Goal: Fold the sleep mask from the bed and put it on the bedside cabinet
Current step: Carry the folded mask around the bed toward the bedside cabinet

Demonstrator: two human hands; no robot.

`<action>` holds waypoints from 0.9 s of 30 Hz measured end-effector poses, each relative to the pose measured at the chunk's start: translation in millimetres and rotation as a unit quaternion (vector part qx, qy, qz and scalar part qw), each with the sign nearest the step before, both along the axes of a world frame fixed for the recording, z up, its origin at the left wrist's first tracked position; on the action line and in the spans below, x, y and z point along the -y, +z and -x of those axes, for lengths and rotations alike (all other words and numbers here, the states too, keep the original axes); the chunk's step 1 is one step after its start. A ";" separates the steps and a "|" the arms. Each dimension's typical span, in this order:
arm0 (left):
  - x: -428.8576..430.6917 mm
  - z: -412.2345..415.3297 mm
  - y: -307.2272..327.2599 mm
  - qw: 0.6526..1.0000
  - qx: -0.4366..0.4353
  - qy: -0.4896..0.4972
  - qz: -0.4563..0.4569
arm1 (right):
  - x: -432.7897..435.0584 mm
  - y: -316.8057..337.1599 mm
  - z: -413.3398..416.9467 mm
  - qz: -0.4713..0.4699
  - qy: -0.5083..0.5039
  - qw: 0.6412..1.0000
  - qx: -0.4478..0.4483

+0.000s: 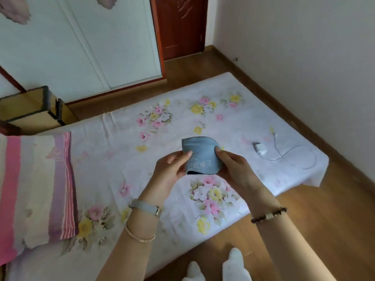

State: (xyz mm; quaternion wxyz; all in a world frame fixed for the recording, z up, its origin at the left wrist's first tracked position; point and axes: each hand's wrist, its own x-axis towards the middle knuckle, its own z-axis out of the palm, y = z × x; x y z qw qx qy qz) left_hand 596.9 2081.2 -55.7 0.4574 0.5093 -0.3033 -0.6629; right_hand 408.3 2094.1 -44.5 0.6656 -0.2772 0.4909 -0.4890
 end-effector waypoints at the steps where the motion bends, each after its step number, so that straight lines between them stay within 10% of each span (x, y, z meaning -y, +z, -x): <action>1: 4.5 19.2 -0.1 1.000 -0.005 -0.025 0.000 | -6.3 0.8 18.9 0.001 -0.022 1.000 0.005; 27: -17.4 495.7 -0.6 0.926 -0.034 -0.374 0.029 | -146.9 14.6 435.9 -0.028 -0.380 0.925 0.005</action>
